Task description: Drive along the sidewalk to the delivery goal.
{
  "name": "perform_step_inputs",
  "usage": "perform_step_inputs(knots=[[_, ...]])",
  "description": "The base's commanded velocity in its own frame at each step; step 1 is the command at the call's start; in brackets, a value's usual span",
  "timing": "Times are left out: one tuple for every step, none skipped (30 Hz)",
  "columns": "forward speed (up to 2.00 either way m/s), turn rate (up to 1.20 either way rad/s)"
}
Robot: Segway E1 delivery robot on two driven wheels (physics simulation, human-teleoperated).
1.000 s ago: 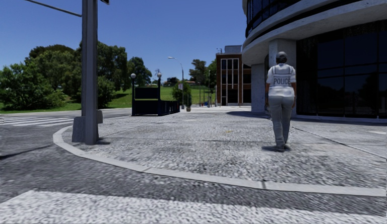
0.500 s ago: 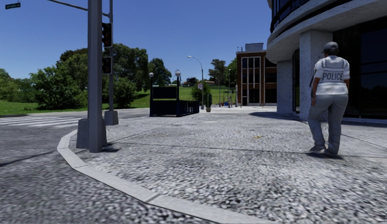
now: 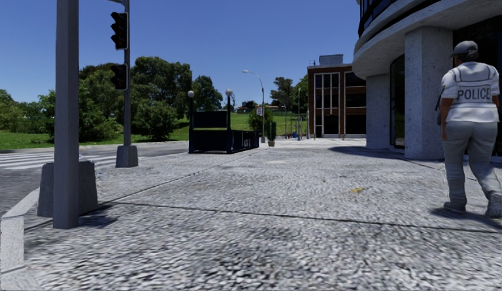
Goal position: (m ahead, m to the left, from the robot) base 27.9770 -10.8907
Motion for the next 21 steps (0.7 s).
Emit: perform_step_inputs(knots=[[2.0, 0.0], [2.0, 0.0], [2.0, 0.0], [2.0, 0.0], [2.0, 0.0], [2.0, 0.0], [2.0, 0.0], [2.0, 0.0], [2.0, 0.0], [2.0, 0.0], [2.0, 0.0], [2.0, 0.0], [2.0, 0.0], [2.0, 0.0], [2.0, 0.0], [2.0, 0.0], [2.0, 0.0], [2.0, 0.0], [2.0, 0.0], [2.0, 0.0], [2.0, 0.0]])
